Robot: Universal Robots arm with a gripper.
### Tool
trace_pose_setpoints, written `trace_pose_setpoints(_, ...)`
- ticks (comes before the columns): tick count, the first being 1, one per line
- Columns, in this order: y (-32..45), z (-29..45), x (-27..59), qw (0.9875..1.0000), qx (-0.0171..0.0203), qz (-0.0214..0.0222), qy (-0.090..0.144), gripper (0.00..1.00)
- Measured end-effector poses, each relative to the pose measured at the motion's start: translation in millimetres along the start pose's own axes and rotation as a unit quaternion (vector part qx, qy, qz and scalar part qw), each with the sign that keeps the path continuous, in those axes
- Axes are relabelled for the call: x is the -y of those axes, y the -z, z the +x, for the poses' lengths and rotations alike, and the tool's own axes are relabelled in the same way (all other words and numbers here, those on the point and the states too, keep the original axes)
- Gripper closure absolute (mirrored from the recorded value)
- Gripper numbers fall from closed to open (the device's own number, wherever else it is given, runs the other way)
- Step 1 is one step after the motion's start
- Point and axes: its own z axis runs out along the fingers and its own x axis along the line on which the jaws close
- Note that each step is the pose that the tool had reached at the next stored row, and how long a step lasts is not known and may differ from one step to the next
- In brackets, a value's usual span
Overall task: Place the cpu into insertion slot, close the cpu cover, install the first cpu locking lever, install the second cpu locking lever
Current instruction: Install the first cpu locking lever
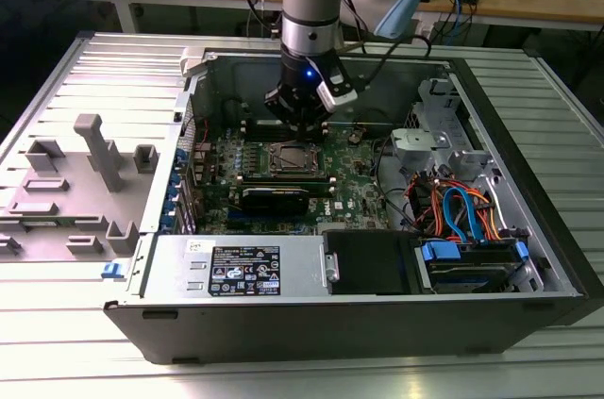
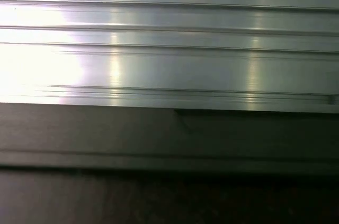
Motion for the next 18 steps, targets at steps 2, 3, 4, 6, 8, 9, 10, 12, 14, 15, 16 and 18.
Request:
trace_pose_setpoints(2,-1.1,-0.4,-0.1,1.0,0.0,0.0,0.0,0.89)
trace_pose_setpoints(3,-1.9,-0.5,-0.1,1.0,0.0,-0.0001,0.0,0.89)
trace_pose_setpoints(4,-2.5,-0.6,-0.1,1.0,0.0,-0.0002,0.0,0.89)
trace_pose_setpoints(6,-2.8,-0.7,-0.1,1.0,-0.0001,-0.0002,0.0,0.89)
trace_pose_setpoints(8,-2.9,-0.7,-0.1,1.0,-0.0001,-0.0002,0.0,0.89)
trace_pose_setpoints(9,-3.0,-0.8,-0.1,1.0,0.0,-0.0003,0.0,0.89)
trace_pose_setpoints(10,-3.0,-0.9,-0.1,1.0,0.0,-0.0003,0.0,0.89)
trace_pose_setpoints(12,-3.4,-1.4,-0.1,1.0,0.0,-0.0004,0.0,0.89)
trace_pose_setpoints(14,-4.1,-2.0,-0.1,1.0,-0.0001,-0.0003,0.0,0.89)
trace_pose_setpoints(15,-4.5,-2.3,-0.1,1.0,-0.0001,-0.0003,0.0,0.89)
trace_pose_setpoints(16,-4.9,-2.7,-0.1,1.0,-0.0002,-0.0003,0.0,0.89)
trace_pose_setpoints(18,-5.4,-2.8,-0.1,1.0,-0.0003,-0.0001,0.0,0.89)
